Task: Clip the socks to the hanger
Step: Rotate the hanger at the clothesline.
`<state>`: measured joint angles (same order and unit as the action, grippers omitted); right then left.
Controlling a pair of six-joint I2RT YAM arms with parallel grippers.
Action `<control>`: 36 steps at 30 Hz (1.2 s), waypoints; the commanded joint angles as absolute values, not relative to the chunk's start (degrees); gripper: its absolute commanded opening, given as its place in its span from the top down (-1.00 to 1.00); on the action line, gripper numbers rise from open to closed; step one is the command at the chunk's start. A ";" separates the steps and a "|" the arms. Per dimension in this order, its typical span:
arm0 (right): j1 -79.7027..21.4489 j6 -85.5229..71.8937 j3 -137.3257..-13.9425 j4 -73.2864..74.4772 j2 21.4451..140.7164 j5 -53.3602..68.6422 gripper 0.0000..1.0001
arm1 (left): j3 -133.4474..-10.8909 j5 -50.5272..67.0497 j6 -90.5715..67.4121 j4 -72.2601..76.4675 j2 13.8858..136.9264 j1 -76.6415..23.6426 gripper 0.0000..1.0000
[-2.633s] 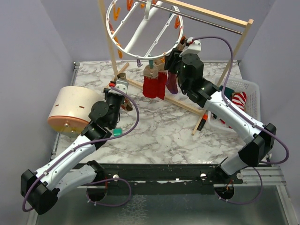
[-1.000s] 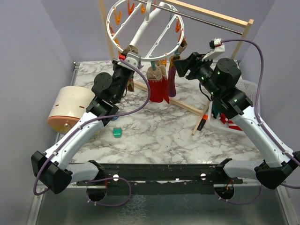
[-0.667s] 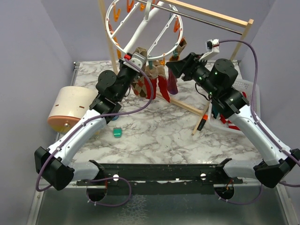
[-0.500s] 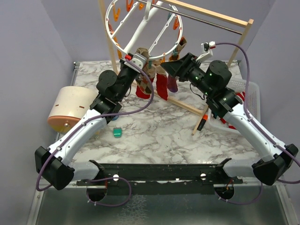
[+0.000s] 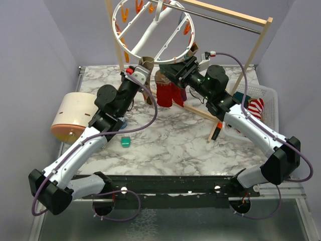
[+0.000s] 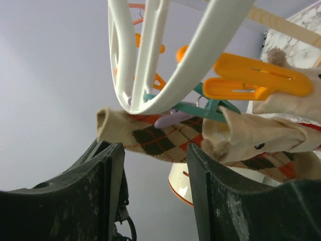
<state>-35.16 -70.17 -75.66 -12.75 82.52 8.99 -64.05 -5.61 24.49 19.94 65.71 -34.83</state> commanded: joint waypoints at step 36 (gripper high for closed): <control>-36.87 -81.75 -73.90 -24.66 86.95 -7.60 0.48 | -49.57 -13.62 25.38 11.72 45.72 -34.54 1.00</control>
